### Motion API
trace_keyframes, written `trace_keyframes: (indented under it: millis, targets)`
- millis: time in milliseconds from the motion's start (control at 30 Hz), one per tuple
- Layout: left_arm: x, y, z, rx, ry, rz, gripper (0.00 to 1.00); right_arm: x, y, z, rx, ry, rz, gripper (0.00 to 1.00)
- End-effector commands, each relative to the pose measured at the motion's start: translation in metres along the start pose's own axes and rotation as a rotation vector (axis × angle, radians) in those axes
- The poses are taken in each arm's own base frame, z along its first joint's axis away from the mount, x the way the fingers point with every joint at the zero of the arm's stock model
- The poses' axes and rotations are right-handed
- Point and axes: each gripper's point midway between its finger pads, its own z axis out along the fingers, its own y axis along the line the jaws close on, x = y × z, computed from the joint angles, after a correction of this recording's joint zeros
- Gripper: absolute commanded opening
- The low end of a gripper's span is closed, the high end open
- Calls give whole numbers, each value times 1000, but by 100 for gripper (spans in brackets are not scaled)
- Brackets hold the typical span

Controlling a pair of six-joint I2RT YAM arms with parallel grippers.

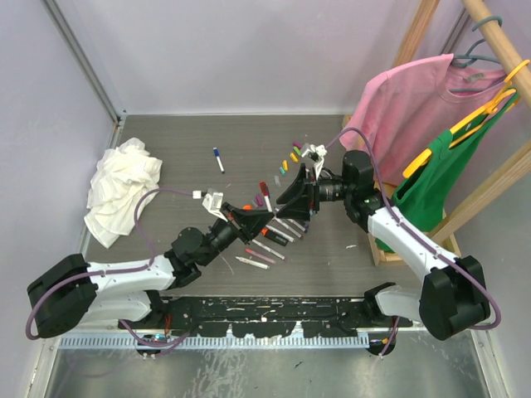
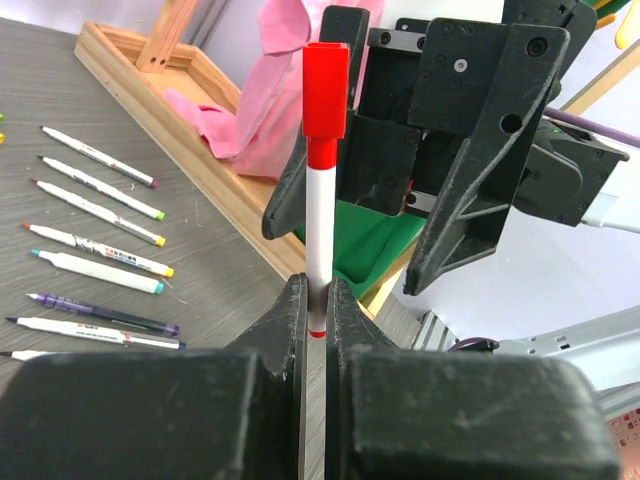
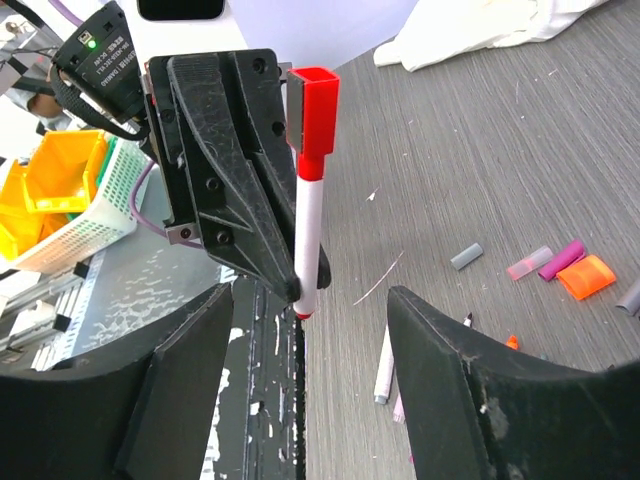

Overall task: Open the pen caps
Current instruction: Pick up the pen from the center of the board.

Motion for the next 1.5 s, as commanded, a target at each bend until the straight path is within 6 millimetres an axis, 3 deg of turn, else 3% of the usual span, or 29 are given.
trace_keyframes:
  millis: [0,700,1067,1267,1467]
  targets:
    - [-25,-19,4,60,-113,9,0,-17,9,-2,-12,-66,-61,68]
    - [-6,-32,18,97,-85,-17,0,-20,16,-2,-35,-127,-43,56]
    - [4,-33,24,100,-67,-29,0,-19,14,-2,-26,-121,-35,34]
    - [2,-33,24,94,-74,-50,0,-16,10,-2,-4,-109,-35,32]
    - [-1,-34,23,91,-80,-63,0,-14,10,-1,-5,-98,-45,23]
